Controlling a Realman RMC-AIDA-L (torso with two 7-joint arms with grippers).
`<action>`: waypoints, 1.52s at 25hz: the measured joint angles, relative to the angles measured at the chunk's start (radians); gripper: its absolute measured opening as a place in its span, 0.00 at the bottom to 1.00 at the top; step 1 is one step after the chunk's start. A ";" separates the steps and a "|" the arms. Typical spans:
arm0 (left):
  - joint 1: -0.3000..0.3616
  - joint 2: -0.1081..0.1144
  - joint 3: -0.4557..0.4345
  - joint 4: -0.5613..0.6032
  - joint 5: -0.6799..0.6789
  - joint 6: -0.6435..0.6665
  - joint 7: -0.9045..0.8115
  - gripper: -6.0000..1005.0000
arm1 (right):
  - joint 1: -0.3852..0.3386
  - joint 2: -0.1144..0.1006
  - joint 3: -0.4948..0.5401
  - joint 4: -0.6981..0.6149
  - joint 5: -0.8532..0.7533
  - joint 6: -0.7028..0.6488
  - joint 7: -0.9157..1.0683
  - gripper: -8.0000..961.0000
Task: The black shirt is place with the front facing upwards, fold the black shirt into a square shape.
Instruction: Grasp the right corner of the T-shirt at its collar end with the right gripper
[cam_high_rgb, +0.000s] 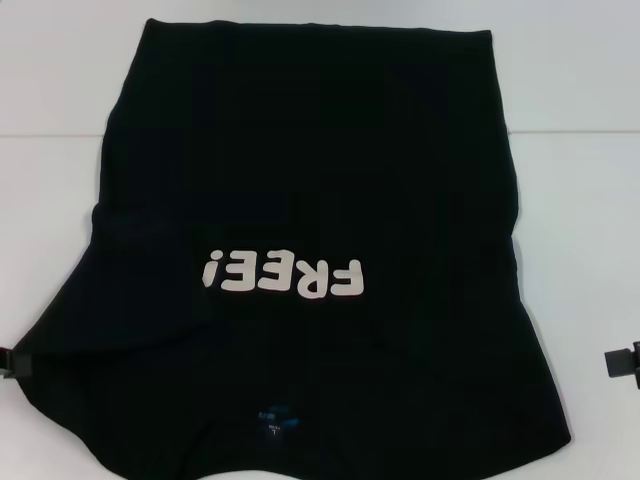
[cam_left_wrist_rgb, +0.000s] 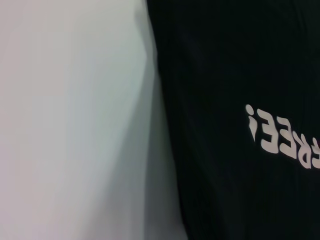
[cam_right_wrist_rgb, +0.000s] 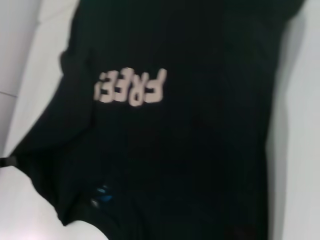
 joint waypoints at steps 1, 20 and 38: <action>-0.002 -0.001 0.001 0.000 -0.001 0.002 0.004 0.02 | 0.010 0.000 0.004 0.000 -0.022 -0.001 0.009 0.91; -0.004 -0.009 -0.002 -0.004 -0.004 -0.005 0.027 0.02 | 0.075 0.062 -0.054 0.124 -0.152 0.104 -0.017 0.90; -0.004 -0.013 -0.002 -0.004 -0.004 -0.009 0.029 0.02 | 0.098 0.078 -0.102 0.170 -0.154 0.192 -0.018 0.90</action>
